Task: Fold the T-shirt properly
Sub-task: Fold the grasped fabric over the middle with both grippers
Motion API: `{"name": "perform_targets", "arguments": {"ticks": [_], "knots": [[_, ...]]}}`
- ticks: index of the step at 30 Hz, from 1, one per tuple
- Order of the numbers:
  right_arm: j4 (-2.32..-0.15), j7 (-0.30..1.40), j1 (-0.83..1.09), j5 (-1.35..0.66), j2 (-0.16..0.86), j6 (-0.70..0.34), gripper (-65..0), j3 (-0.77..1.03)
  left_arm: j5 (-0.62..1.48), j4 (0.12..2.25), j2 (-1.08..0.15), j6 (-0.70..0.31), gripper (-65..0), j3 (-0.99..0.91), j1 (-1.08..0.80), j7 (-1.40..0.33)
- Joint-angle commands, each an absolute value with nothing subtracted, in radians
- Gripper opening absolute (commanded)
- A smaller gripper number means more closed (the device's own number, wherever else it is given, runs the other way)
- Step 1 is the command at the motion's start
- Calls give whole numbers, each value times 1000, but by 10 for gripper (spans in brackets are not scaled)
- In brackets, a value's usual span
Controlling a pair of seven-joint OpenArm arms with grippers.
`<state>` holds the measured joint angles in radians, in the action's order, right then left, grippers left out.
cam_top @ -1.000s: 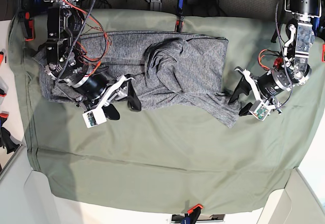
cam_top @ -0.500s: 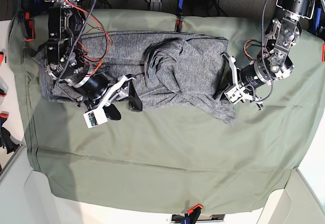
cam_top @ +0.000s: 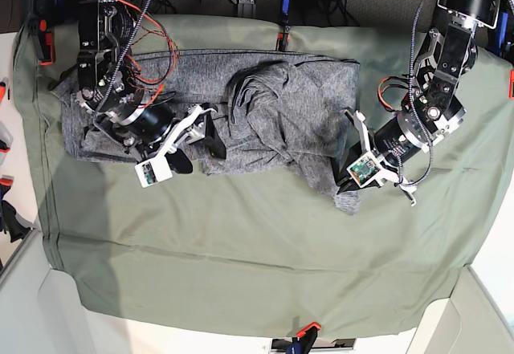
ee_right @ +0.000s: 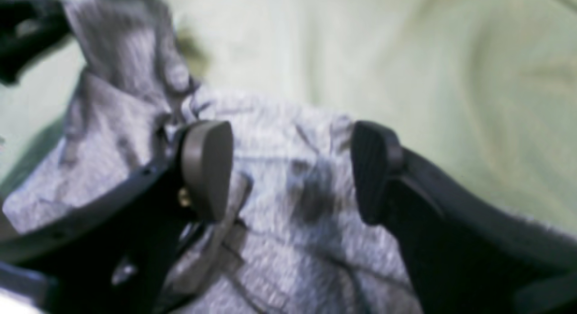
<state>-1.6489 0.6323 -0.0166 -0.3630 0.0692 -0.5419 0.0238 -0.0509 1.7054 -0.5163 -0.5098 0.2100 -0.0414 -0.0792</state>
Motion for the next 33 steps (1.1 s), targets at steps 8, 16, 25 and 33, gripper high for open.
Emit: {"name": "perform_targets", "arguments": {"ticks": [8,16,25,33], "knots": [[-1665,605,-20,-363,72,-545,-243,63,-3,1942,-536,-698,-650,202,-97,-77],[-1665,602,-22,-387,73,-546,-243,154,80,1945,-589,-698,-650,203,-133,-79],[-1665,603,-21,-485,83,-546,-243,205,131,1945,-590,-698,-650,306,-133,-83],[-1665,587,-25,-542,78,-554,-650,113,131,1945,-591,-698,-650,370,-133,-86]]}}
